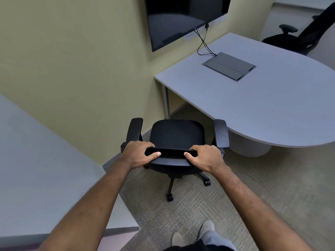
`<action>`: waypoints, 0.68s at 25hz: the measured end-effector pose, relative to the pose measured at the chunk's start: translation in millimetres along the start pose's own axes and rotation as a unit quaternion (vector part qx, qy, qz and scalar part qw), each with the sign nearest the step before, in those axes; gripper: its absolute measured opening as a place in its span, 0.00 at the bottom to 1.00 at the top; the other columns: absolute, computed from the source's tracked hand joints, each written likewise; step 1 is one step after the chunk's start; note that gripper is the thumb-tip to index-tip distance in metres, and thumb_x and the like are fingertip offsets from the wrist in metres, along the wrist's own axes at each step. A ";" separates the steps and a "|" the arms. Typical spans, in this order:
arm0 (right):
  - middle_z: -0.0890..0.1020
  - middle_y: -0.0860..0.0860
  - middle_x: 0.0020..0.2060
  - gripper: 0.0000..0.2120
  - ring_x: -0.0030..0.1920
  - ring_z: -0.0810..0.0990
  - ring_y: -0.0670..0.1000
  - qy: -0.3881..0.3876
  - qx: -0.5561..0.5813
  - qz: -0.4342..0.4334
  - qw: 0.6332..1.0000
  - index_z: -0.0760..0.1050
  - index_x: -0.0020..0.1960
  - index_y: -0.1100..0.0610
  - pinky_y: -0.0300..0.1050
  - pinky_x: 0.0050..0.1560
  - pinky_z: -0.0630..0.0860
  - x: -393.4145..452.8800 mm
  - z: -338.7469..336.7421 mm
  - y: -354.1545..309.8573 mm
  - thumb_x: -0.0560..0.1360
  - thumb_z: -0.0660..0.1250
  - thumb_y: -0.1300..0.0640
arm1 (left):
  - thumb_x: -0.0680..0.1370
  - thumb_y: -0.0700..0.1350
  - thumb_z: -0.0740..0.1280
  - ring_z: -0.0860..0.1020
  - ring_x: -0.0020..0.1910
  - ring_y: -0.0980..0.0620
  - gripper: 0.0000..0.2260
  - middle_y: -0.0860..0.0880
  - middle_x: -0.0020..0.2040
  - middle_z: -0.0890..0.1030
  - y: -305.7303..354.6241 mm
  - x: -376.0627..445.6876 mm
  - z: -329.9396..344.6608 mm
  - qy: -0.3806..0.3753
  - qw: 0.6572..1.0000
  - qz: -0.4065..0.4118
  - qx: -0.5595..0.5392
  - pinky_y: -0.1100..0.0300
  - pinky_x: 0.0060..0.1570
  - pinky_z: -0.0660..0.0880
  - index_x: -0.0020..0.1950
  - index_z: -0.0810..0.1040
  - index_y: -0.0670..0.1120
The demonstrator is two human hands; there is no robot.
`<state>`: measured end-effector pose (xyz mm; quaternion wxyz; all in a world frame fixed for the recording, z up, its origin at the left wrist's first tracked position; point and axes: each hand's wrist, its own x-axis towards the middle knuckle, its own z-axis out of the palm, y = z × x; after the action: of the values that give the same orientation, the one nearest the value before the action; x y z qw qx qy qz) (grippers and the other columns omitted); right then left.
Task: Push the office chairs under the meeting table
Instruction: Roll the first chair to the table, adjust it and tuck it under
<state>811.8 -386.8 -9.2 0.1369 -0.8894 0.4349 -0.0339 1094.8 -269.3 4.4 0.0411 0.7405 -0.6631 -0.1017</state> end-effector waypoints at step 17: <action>0.87 0.44 0.43 0.26 0.48 0.85 0.49 -0.039 0.015 0.021 0.999 0.85 0.53 0.44 0.48 0.46 0.79 -69.2 13.0 -23.4 0.82 0.53 0.31 | 0.65 0.84 0.58 0.82 0.53 0.58 0.35 0.62 0.53 0.86 5.3 -8.5 3.6 -0.168 0.985 -0.011 -0.029 0.51 0.55 0.80 0.53 0.87 0.61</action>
<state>789.1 -316.2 -11.2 0.1680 -0.8785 0.4472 -0.0032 1088.1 -261.2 2.7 -0.0510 0.7182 -0.6495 -0.2444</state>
